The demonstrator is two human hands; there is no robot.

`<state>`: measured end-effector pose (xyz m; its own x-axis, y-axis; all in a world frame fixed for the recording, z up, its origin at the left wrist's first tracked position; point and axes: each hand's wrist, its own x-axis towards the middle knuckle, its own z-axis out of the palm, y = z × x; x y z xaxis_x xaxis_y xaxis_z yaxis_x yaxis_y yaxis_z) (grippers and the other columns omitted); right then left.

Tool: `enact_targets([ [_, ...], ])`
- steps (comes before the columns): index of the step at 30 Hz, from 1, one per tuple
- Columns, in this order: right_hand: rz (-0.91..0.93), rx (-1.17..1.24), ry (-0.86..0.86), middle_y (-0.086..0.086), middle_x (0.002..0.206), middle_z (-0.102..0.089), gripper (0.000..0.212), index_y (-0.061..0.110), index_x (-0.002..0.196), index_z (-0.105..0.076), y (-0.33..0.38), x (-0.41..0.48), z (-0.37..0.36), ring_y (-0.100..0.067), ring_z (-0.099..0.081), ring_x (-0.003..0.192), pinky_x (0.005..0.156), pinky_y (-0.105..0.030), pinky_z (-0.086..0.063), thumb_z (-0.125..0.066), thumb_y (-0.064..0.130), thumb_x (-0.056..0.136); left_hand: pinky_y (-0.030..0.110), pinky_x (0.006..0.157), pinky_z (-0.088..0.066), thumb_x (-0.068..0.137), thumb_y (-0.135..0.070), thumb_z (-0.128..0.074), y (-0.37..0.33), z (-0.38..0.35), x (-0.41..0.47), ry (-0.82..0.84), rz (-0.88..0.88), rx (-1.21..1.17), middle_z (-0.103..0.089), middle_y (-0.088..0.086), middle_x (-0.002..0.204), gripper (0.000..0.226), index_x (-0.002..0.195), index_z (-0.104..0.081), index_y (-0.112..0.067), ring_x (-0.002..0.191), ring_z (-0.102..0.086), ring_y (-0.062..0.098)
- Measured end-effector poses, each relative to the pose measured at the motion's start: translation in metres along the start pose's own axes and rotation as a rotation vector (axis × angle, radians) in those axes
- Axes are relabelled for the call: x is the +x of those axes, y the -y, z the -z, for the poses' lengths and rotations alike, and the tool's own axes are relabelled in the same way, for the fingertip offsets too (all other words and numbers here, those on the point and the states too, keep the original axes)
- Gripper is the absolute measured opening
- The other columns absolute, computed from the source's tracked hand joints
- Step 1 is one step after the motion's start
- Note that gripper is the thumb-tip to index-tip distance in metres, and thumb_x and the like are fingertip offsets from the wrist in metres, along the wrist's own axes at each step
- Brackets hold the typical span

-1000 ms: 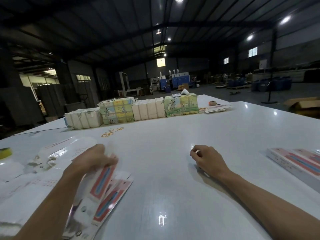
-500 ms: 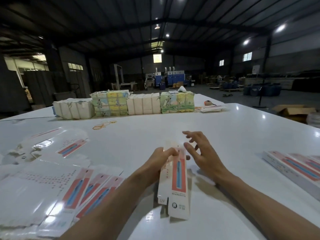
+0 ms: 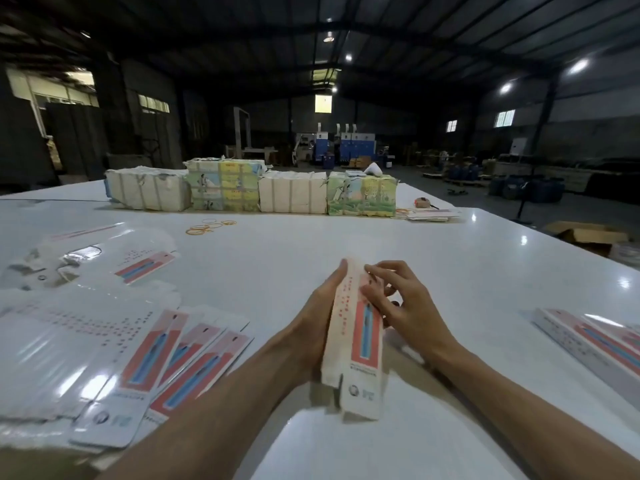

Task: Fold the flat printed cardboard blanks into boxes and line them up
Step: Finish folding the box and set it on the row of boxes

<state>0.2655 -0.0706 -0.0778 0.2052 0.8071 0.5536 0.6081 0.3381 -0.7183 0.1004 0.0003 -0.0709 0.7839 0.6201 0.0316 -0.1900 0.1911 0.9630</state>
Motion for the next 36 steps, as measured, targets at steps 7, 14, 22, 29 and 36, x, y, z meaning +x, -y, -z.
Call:
enact_targets([
  [7, 0.027, -0.128, -0.095, 0.008, 0.134, -0.056, 0.039, 0.018, 0.132, -0.071, 0.001, -0.001, 0.001, -0.009, -0.062, 0.118, 0.092, -0.019, -0.058, -0.069, 0.036, 0.097, 0.028, 0.061, -0.061, 0.103, -0.069, -0.026, 0.002, -0.001, 0.000, -0.125, 0.022, 0.141, -0.074, 0.009, 0.084, 0.065, 0.106, -0.069, -0.020, 0.064, -0.074, 0.023],
  [14, -0.041, -0.011, -0.146, 0.005, 0.126, -0.063, 0.010, 0.018, 0.105, -0.077, 0.000, 0.011, 0.007, -0.020, -0.065, 0.114, 0.087, -0.027, -0.061, -0.069, 0.022, 0.101, 0.037, 0.073, -0.062, 0.108, -0.057, -0.035, 0.001, -0.002, -0.004, -0.047, 0.019, 0.101, -0.078, 0.015, 0.103, 0.055, 0.122, -0.065, -0.013, 0.083, -0.077, 0.030],
  [22, -0.192, 0.224, -0.093, 0.010, 0.141, -0.059, 0.016, 0.010, 0.086, -0.080, 0.017, 0.016, 0.027, -0.022, -0.058, 0.123, 0.095, -0.036, -0.054, -0.072, 0.018, 0.098, 0.036, 0.076, -0.061, 0.104, -0.064, -0.032, -0.009, -0.007, -0.006, 0.192, 0.144, 0.016, -0.071, 0.019, 0.115, 0.070, 0.130, -0.061, -0.006, 0.085, -0.070, 0.027],
  [29, -0.207, 0.505, -0.038, 0.004, 0.139, -0.064, 0.019, 0.001, 0.093, -0.081, 0.020, 0.016, 0.031, -0.024, -0.058, 0.129, 0.101, -0.036, -0.053, -0.072, 0.018, 0.093, 0.038, 0.081, -0.057, 0.101, -0.067, -0.041, -0.007, -0.006, -0.001, 0.186, 0.167, 0.021, -0.071, 0.012, 0.106, 0.068, 0.132, -0.058, -0.009, 0.084, -0.068, 0.024],
  [36, -0.193, 0.460, -0.109, 0.004, 0.129, -0.068, 0.031, 0.020, 0.121, -0.069, 0.014, 0.007, 0.011, -0.021, -0.063, 0.126, 0.111, -0.046, -0.051, -0.071, 0.036, 0.094, 0.030, 0.069, -0.054, 0.099, -0.066, -0.052, 0.002, -0.004, 0.003, 0.084, 0.161, -0.159, -0.064, 0.010, 0.088, 0.063, 0.116, -0.059, -0.006, 0.069, -0.062, 0.017],
])
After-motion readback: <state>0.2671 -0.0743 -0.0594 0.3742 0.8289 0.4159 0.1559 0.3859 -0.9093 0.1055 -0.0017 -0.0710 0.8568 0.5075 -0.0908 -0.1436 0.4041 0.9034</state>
